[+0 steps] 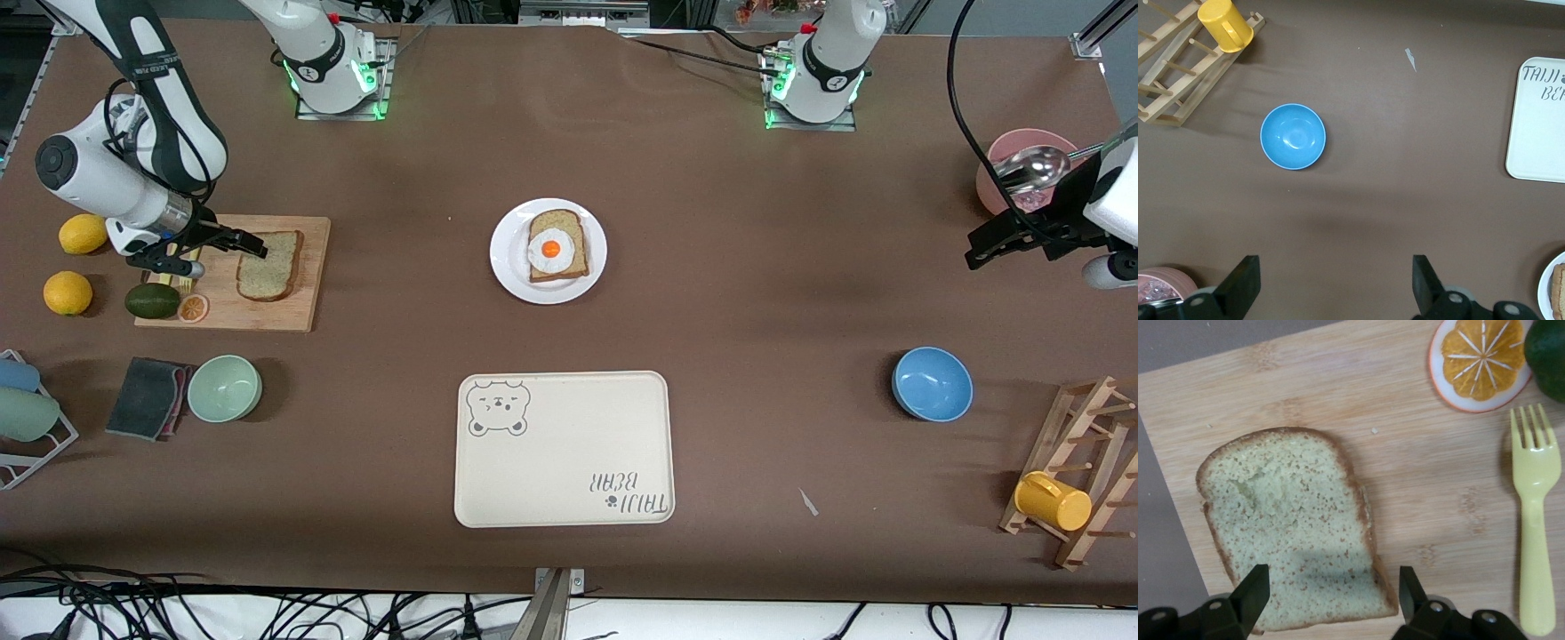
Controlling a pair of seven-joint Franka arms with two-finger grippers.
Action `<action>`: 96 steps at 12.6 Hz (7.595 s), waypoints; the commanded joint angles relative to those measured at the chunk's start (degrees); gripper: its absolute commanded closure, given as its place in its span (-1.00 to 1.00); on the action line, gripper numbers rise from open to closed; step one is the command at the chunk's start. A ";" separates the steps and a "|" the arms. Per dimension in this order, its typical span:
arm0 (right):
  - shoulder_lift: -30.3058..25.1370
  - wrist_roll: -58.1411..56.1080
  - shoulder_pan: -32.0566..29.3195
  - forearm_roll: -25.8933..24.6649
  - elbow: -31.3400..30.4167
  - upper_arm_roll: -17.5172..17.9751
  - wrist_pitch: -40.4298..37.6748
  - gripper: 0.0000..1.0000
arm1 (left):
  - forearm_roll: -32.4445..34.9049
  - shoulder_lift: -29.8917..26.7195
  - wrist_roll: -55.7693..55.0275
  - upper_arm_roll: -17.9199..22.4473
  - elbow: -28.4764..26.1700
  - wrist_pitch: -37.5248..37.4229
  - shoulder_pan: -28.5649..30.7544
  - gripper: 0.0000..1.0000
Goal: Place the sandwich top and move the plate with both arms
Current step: 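Reach the right gripper down to the bread slice on the board, then grasp the bread slice edge with the right gripper and lift it, then carry the bread slice over the egg toast and lay it on top, then release the bread and withdraw the right gripper toward the board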
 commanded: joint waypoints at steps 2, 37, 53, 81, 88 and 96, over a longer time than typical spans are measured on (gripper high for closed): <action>0.07 -1.69 -0.33 1.57 -1.06 0.22 1.54 -0.63 | -1.04 -1.62 0.10 -0.18 -0.08 0.23 0.12 -1.00; -5.72 8.29 0.11 1.22 13.24 7.32 -21.54 1.00 | -1.57 -2.42 3.79 -0.01 0.36 -2.58 -0.14 -1.00; -2.84 28.10 0.37 23.36 22.58 38.09 -25.81 1.00 | -2.19 -1.36 3.79 0.34 0.10 -2.76 4.07 -1.00; 9.76 29.51 1.95 26.53 21.00 47.27 -5.84 -1.00 | -2.19 0.48 3.97 0.26 -1.13 -2.15 5.30 -1.00; 1.13 29.42 2.13 23.56 27.32 33.81 -14.20 -1.00 | -8.23 5.40 3.97 -0.10 -1.40 2.87 4.87 -1.00; -0.54 29.68 1.86 -5.96 44.98 23.69 -37.73 -1.00 | -26.42 9.53 12.39 -0.10 -7.28 8.85 5.48 -1.00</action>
